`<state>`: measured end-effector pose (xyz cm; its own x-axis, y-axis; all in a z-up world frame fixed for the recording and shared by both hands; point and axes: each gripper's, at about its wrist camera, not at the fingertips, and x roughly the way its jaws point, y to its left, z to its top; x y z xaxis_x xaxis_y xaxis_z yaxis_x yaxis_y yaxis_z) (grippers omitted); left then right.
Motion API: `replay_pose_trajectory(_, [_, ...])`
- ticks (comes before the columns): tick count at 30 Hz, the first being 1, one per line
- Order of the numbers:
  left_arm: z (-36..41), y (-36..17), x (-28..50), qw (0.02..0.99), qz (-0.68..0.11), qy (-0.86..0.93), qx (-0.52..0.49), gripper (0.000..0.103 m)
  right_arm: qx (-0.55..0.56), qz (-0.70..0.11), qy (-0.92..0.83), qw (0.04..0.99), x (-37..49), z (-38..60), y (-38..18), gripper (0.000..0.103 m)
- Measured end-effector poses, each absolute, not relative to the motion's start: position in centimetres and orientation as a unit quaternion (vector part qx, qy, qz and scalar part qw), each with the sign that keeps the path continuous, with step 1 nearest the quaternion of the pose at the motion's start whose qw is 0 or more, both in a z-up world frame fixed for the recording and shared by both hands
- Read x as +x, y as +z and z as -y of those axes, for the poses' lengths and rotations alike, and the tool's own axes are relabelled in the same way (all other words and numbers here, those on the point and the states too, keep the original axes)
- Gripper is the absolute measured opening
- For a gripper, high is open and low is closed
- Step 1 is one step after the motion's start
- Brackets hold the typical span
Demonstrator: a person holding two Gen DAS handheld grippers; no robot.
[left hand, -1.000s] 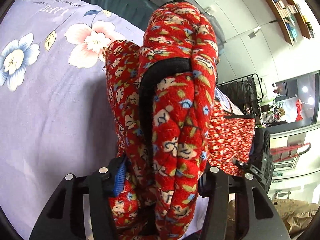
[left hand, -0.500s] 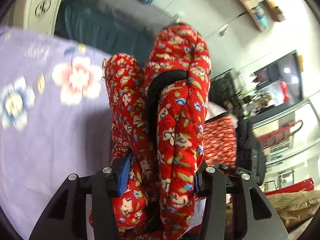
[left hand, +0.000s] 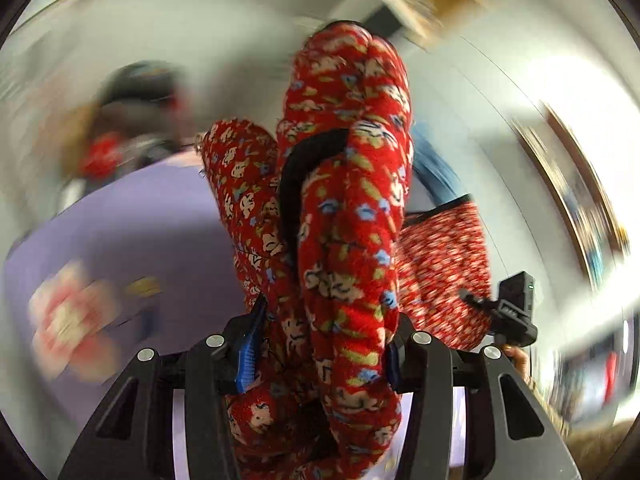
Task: Fold large clothes
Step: 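Lift the held jacket edge and fold it over with both grippers, then lower the folded jacket onto the bedspread and open both grippers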
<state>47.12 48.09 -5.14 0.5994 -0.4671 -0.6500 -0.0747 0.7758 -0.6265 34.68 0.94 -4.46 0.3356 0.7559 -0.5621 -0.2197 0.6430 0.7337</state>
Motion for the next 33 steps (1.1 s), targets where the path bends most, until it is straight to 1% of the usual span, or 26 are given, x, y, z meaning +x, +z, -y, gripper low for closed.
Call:
replay_pose_trajectory(1, [-49.6,-6.3,46.4,0.836,-0.431,-0.094,-0.328,0.046,0.257,-0.491,0.326,0.766,38.2,-4.5,-4.6,0.037])
replay_pose_trajectory(3, [-52.0,-10.0,44.6,0.831,-0.438,-0.038,-0.341,0.046,0.235,-0.513,0.345,0.75,42.1,-9.2,-5.6,0.037])
replay_pose_trajectory(6, [-54.5,-16.0,42.8,0.799,-0.464,0.029,-0.38,0.047,0.195,-0.574,0.328,0.724,47.6,-16.5,-10.1,0.041])
replay_pose_trajectory(8, [-55.4,-20.0,41.9,0.78,-0.496,0.095,-0.369,0.046,0.175,-0.606,0.286,0.722,49.6,-19.1,-13.2,0.044])
replay_pose_trajectory(9, [-55.7,-21.9,41.3,0.775,-0.504,0.112,-0.365,0.049,0.17,-0.615,0.255,0.727,49.8,-19.5,-15.0,0.047])
replay_pose_trajectory(10, [-55.9,-22.6,40.9,0.775,-0.494,0.105,-0.38,0.057,0.165,-0.624,0.213,0.734,49.4,-19.1,-16.9,0.059])
replay_pose_trajectory(11, [-56.2,-23.0,40.5,0.774,-0.481,0.109,-0.398,0.073,0.169,-0.629,0.187,0.735,49.3,-18.7,-18.0,0.061])
replay_pose_trajectory(12, [-56.3,-23.0,40.4,0.775,-0.478,0.124,-0.394,0.082,0.189,-0.632,0.172,0.732,49.0,-18.0,-19.2,0.062])
replay_pose_trajectory(13, [-56.5,-22.9,40.5,0.778,-0.482,0.138,-0.379,0.094,0.204,-0.631,0.17,0.729,49.2,-17.4,-19.7,0.066])
replay_pose_trajectory(14, [-56.7,-23.0,40.8,0.783,-0.488,0.15,-0.355,0.095,0.216,-0.629,0.168,0.728,48.8,-16.5,-20.2,0.072])
replay_pose_trajectory(18, [-55.4,-21.2,42.5,0.802,-0.508,0.182,-0.257,0.096,0.22,-0.622,0.159,0.734,48.0,-14.4,-19.6,0.072])
replay_pose_trajectory(22, [-53.9,-17.1,44.0,0.814,-0.498,0.263,-0.144,0.097,0.188,-0.593,0.145,0.77,47.9,-13.9,-14.9,0.072])
replay_pose_trajectory(24, [-52.7,-14.9,44.2,0.817,-0.475,0.311,-0.096,0.097,0.141,-0.581,0.13,0.791,47.1,-14.3,-12.1,0.073])
replay_pose_trajectory(25, [-52.1,-14.3,44.5,0.82,-0.469,0.317,-0.085,0.097,0.11,-0.578,0.122,0.799,46.3,-14.7,-10.7,0.08])
replay_pose_trajectory(26, [-51.4,-13.5,44.7,0.823,-0.466,0.316,-0.075,0.097,0.092,-0.579,0.117,0.802,45.6,-14.5,-10.0,0.084])
replay_pose_trajectory(29, [-49.3,-12.5,45.4,0.825,-0.487,0.281,-0.06,0.097,0.041,-0.581,0.153,0.798,42.6,-16.5,-7.6,0.084])
replay_pose_trajectory(33, [-44.5,-12.2,46.0,0.817,-0.527,0.222,-0.068,0.097,-0.034,-0.574,0.193,0.795,38.0,-19.9,-5.8,0.084])
